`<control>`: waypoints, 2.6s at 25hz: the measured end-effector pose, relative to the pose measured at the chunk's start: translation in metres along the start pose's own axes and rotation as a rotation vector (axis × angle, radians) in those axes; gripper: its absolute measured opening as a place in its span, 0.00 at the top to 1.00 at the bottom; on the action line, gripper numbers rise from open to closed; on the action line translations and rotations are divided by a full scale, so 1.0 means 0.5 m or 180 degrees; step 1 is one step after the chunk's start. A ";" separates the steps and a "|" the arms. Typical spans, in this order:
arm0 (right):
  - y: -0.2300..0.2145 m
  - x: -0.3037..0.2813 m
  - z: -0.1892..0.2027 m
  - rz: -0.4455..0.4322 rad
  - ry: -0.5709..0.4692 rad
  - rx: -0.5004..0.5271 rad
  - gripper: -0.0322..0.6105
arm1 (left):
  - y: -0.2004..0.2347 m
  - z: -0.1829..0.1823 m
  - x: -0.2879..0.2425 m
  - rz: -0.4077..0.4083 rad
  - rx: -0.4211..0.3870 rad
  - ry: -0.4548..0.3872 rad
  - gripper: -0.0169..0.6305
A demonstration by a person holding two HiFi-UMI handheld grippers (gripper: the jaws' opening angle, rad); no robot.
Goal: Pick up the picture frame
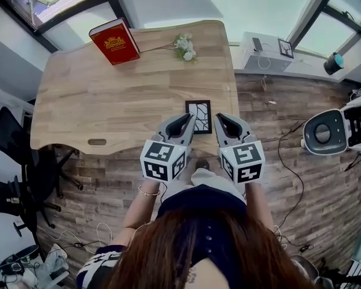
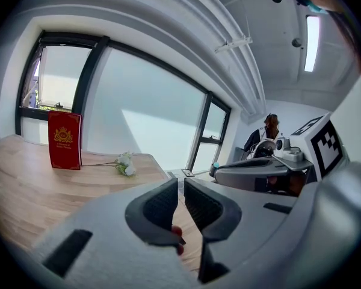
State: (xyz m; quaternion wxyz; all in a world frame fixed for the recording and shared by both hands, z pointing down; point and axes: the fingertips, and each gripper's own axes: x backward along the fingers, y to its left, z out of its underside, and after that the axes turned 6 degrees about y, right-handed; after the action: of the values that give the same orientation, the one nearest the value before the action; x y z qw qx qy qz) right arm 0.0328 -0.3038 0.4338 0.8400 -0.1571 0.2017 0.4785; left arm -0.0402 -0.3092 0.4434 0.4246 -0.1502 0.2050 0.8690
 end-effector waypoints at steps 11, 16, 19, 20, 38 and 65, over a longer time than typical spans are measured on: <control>-0.024 -0.083 0.059 -0.0088 0.0339 -0.0026 0.91 | 0.064 0.058 -0.067 -0.0012 0.0323 0.0240 0.92; -0.039 -0.119 0.092 -0.0118 0.0514 -0.0026 0.91 | 0.090 0.085 -0.101 -0.0011 0.0450 0.0362 0.92; -0.045 -0.142 0.115 -0.0157 0.0626 -0.0048 0.91 | 0.102 0.105 -0.118 -0.0034 0.0475 0.0448 0.92; -0.046 -0.149 0.122 -0.0171 0.0662 -0.0049 0.91 | 0.105 0.112 -0.123 -0.0037 0.0490 0.0474 0.92; -0.075 -0.233 0.224 -0.0283 0.1165 -0.0056 0.83 | 0.145 0.228 -0.194 -0.0078 0.0704 0.0973 0.82; -0.078 -0.303 0.358 -0.0376 0.1704 -0.0180 0.79 | 0.188 0.381 -0.233 -0.0216 0.1045 0.1537 0.77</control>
State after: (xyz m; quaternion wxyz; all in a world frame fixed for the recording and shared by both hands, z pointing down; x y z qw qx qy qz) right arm 0.0305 -0.3533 0.6664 0.7786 -0.3128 0.3936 0.3756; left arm -0.0627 -0.3484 0.6815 0.4110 -0.2888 0.4328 0.7486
